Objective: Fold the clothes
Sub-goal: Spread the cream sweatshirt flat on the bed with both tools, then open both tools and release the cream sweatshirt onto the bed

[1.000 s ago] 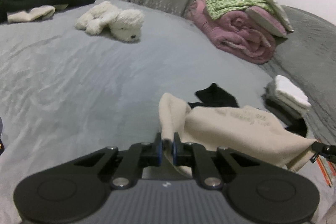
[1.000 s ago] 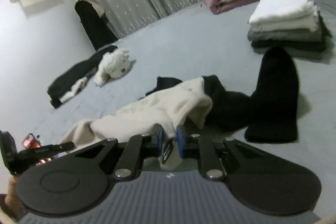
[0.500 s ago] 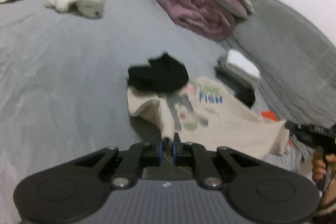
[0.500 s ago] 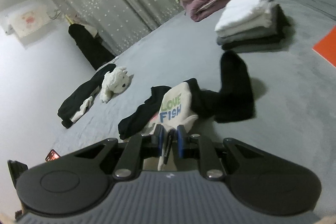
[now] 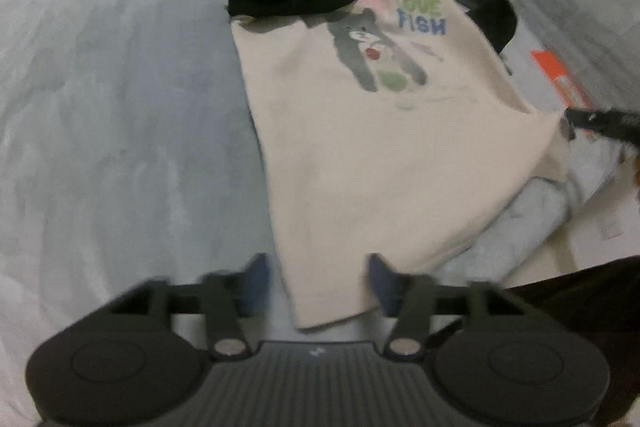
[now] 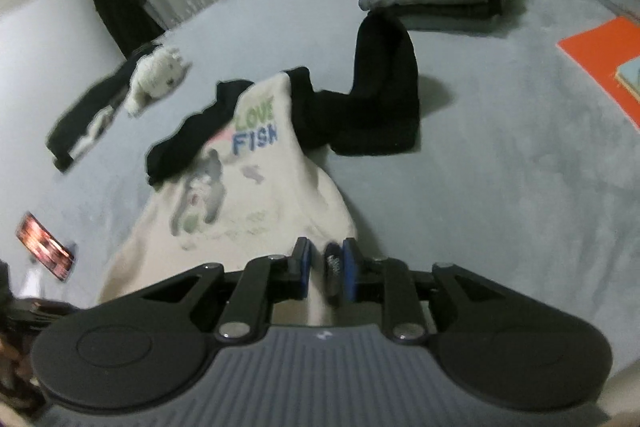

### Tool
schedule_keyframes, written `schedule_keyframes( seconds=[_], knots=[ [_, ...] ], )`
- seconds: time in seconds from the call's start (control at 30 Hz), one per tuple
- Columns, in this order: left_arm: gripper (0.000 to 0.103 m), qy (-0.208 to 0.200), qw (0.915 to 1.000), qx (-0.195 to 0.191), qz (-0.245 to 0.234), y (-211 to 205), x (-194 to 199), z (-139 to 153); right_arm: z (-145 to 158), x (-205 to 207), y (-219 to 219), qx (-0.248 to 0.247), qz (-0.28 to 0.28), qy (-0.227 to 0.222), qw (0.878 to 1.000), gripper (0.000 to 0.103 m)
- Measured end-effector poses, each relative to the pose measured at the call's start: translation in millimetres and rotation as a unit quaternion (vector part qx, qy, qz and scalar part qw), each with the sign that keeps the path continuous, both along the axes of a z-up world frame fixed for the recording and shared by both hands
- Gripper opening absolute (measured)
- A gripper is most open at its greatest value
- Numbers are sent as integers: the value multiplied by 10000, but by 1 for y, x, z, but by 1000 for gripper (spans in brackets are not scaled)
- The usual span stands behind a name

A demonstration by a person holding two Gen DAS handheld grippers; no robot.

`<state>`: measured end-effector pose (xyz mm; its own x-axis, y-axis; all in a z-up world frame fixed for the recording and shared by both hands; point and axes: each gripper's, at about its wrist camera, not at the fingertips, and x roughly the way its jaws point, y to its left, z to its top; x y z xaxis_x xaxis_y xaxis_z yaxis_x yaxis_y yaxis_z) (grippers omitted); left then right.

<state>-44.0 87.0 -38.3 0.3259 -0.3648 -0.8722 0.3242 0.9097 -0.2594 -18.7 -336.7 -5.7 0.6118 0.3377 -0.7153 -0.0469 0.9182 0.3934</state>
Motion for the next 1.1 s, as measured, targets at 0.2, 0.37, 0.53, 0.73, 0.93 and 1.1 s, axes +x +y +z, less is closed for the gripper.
schedule_keyframes(
  seconds=[0.2, 0.37, 0.53, 0.73, 0.93, 1.1],
  knots=[
    [76, -195, 9998, 58, 23, 3, 1, 4, 2, 0, -7, -11, -50, -123, 9999, 53],
    [82, -309, 9993, -2, 186, 4, 10, 7, -2, 7, -1, 13, -45, -84, 10000, 56],
    [83, -350, 9988, 43, 347, 3, 21, 5, -6, 21, 13, 94, 34, -31, 9999, 58],
    [83, -475, 9973, 194, 528, -1, 40, 2, -5, 46, 40, 325, 164, 4, 9993, 58],
    [83, -326, 9943, 27, 1010, -2, 77, -8, -10, 79, 82, 648, 372, 130, 9971, 59],
    [83, -404, 9912, -8, 1261, -9, 103, -10, -16, 106, 118, 854, 572, 230, 9944, 59]
  ],
)
